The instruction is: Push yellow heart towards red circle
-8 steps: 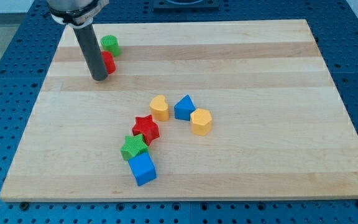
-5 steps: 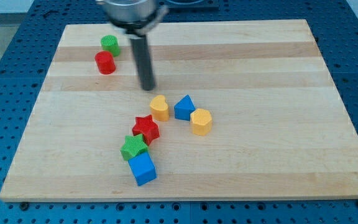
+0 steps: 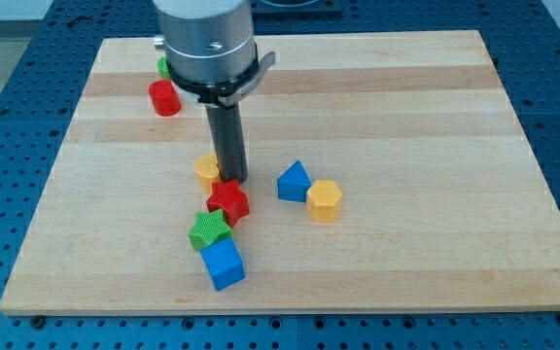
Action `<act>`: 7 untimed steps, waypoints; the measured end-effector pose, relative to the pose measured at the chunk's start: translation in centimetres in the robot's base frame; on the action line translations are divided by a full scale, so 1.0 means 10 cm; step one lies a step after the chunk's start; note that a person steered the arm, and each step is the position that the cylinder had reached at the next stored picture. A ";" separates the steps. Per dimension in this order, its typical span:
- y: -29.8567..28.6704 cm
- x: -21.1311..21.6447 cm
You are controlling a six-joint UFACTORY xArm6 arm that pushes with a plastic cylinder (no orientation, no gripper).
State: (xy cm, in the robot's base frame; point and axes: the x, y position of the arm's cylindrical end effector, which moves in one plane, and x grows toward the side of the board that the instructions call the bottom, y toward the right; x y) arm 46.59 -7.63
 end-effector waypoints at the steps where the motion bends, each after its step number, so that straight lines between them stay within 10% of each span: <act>1: -0.28 0.02; 7: -0.42 0.10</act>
State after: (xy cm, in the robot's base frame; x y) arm 47.59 -11.81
